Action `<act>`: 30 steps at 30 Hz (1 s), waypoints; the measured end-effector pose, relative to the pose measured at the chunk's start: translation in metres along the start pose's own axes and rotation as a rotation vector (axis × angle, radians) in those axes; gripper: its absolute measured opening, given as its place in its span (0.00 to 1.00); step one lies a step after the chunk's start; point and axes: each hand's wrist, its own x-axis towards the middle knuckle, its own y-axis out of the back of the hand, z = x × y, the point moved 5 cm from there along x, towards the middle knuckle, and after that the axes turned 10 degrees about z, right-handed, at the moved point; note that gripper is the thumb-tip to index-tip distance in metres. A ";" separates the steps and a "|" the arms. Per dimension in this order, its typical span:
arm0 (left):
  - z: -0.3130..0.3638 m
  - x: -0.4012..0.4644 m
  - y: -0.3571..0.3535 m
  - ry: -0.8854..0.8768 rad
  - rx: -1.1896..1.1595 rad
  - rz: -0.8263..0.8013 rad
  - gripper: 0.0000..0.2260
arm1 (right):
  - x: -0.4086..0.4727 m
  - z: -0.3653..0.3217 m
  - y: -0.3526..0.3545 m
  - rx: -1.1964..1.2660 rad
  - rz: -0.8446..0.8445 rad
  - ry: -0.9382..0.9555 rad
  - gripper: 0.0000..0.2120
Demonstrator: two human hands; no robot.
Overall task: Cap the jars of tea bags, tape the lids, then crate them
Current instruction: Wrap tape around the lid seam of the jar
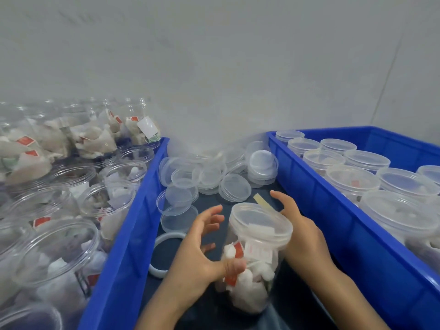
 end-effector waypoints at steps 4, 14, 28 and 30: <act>0.006 -0.002 -0.005 -0.106 -0.073 0.056 0.25 | 0.000 -0.002 0.001 0.008 0.075 -0.019 0.28; -0.009 -0.010 -0.033 -0.097 0.143 0.251 0.54 | -0.002 -0.005 -0.010 -0.053 0.028 0.050 0.38; -0.007 0.002 -0.004 0.020 -0.095 0.391 0.51 | 0.000 -0.012 0.022 -0.374 0.328 0.215 0.08; -0.007 0.002 -0.005 0.028 -0.096 0.375 0.53 | 0.001 -0.010 0.019 -0.408 0.290 0.149 0.04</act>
